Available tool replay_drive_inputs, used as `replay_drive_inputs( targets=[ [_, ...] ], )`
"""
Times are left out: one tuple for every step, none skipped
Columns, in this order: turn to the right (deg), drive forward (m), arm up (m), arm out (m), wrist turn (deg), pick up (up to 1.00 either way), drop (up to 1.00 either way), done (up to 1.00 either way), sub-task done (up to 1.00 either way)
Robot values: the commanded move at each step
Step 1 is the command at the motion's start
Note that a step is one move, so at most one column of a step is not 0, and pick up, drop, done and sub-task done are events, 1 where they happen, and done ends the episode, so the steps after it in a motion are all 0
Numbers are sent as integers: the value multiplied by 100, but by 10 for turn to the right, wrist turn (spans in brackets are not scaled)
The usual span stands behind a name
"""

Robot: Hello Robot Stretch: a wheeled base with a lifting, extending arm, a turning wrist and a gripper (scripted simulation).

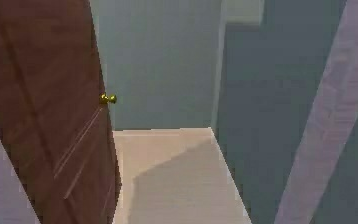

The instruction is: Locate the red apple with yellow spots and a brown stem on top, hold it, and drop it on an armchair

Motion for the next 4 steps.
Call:
replay_drive_inputs(
  targets=[
    [0,100,0,0,0,0,0,0,0],
    [0,65,0,0,0,0,0,0,0],
    [-450,0,0,0,0,0,0,0,0],
    [0,45,0,0,0,0,0,0,0]
  ],
)
